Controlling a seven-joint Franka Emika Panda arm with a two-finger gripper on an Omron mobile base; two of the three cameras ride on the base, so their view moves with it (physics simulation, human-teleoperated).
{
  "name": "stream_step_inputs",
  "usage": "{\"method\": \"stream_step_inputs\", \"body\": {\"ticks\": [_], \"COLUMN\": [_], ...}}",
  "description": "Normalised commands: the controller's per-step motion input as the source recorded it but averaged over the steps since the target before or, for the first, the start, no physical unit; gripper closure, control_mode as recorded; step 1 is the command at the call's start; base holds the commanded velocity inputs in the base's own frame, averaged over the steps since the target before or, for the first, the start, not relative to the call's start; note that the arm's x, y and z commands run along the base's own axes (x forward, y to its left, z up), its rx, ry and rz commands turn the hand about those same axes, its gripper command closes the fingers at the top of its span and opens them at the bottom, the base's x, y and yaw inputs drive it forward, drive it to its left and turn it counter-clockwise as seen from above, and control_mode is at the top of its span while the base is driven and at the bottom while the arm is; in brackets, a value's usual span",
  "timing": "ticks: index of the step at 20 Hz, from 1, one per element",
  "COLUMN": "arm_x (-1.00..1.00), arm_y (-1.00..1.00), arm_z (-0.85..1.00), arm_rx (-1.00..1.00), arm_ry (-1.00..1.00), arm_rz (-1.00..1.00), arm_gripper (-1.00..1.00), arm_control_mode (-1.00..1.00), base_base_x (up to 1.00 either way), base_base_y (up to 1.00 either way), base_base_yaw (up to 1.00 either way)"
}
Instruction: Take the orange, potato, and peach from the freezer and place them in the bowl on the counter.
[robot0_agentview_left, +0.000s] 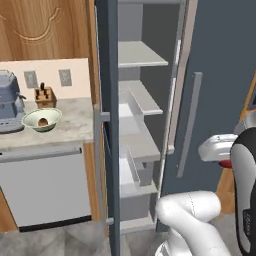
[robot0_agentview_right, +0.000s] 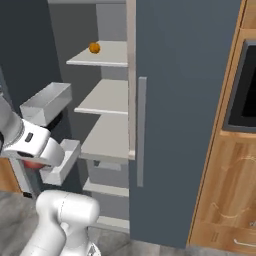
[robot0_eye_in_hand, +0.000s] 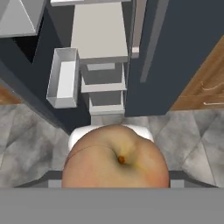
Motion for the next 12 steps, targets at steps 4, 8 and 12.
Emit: {"method": "stream_step_inputs", "body": {"ticks": [4, 8, 12], "arm_x": [0.00, 0.00, 0.00], "arm_y": [0.00, 0.00, 0.00], "arm_z": [0.00, 0.00, 0.00], "arm_rx": [0.00, 0.00, 0.00], "arm_ry": [0.00, 0.00, 0.00], "arm_rz": [0.00, 0.00, 0.00], "arm_gripper": [1.00, 1.00, 1.00], "arm_control_mode": [1.00, 1.00, 1.00], "base_base_x": [-0.42, 0.00, 0.00], "base_base_y": [0.84, 1.00, 1.00], "base_base_yaw": [0.02, 0.06, 0.07]}}
